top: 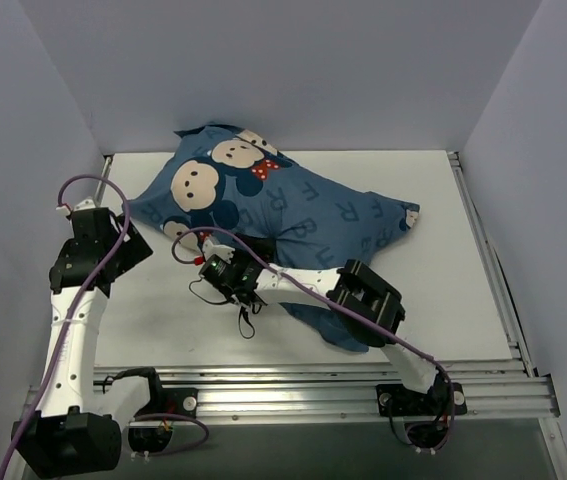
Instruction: Remove the pillowcase from the pillow
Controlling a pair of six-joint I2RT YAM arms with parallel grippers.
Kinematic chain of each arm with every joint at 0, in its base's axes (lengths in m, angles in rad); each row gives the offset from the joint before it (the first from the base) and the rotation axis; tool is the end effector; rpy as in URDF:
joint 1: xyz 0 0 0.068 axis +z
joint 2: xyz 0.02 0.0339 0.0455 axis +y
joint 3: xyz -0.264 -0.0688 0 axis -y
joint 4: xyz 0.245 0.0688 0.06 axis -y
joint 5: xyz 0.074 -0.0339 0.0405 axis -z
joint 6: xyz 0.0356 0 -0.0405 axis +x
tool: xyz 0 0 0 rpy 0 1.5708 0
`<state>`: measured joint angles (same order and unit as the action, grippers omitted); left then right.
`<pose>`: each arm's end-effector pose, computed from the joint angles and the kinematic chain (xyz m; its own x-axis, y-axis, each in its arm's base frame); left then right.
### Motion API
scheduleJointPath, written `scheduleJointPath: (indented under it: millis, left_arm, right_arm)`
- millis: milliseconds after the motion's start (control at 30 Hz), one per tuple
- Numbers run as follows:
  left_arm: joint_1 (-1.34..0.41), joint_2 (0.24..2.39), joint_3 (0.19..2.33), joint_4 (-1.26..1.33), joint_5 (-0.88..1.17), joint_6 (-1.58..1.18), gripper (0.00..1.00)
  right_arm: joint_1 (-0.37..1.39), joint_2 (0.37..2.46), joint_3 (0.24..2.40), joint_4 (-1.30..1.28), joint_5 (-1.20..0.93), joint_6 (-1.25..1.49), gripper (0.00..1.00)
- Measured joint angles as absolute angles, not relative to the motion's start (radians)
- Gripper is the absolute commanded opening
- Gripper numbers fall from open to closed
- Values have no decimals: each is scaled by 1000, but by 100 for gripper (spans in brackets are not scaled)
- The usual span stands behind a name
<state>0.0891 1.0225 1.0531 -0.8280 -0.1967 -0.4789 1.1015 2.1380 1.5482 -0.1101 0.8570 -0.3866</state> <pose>0.2001 0.0249 0.3283 -0.5297 -0.5010 -0.6844 -0.5266 0.8268 -0.1978 0.2380 0.4099 0.1871 -0.1482 -0.8382 -0.5249 -0.4085 0.5352 -0.7394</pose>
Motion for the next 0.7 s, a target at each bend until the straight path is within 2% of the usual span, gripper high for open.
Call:
scheduleJointPath:
  millis: [33, 67, 167, 400, 700]
  left_arm:
    - [89, 1019, 1053, -829, -197, -477, 94]
    - [89, 1015, 1053, -830, -197, -475, 94]
    - [89, 1008, 1054, -842, -197, -466, 94]
    - [89, 1006, 1200, -929, -211, -443, 94]
    - [70, 1003, 1578, -980, -261, -394, 94]
  right_arm:
    - [1101, 2162, 1556, -104, 886, -402, 50]
    - [1101, 2179, 1562, -101, 910, -411, 27]
    - [1100, 2191, 1587, -109, 936, -419, 0]
    - [1095, 2150, 1712, -245, 820, -381, 0]
    - [1081, 1964, 2110, -511, 473, -245, 0]
